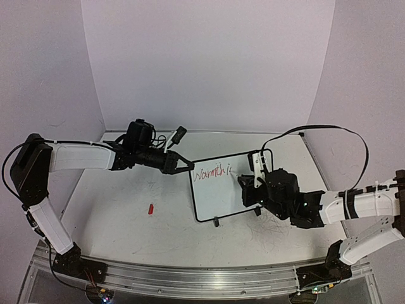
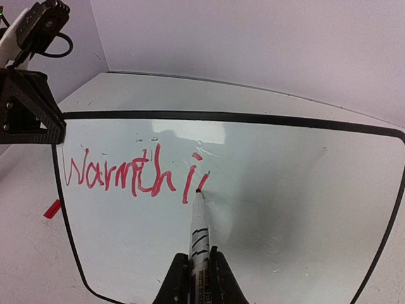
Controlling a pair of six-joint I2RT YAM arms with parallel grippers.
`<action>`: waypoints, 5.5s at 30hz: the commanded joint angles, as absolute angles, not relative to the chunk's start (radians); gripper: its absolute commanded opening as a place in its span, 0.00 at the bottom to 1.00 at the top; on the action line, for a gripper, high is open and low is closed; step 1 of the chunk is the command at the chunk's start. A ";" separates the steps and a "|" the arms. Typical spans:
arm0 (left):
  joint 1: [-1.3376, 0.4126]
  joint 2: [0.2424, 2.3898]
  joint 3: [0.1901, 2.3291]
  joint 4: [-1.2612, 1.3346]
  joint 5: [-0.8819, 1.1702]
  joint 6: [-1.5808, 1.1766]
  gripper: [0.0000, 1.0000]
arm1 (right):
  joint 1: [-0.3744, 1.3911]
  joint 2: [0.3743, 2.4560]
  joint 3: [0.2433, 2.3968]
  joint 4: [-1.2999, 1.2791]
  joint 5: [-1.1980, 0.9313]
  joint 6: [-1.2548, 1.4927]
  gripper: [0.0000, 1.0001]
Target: Write a sentence on the whiteboard
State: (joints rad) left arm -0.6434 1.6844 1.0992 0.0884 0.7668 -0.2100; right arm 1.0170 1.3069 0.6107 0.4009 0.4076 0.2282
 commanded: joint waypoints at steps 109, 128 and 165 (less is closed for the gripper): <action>-0.643 1.625 1.123 0.037 0.681 -0.215 0.00 | 1.015 1.043 0.511 0.548 0.403 0.079 0.00; -0.643 1.624 1.102 0.037 0.691 -0.187 0.00 | 1.015 1.112 0.529 0.512 0.420 0.078 0.00; -0.643 1.634 1.108 0.039 0.704 -0.184 0.00 | 1.015 1.068 0.478 0.519 0.495 0.081 0.00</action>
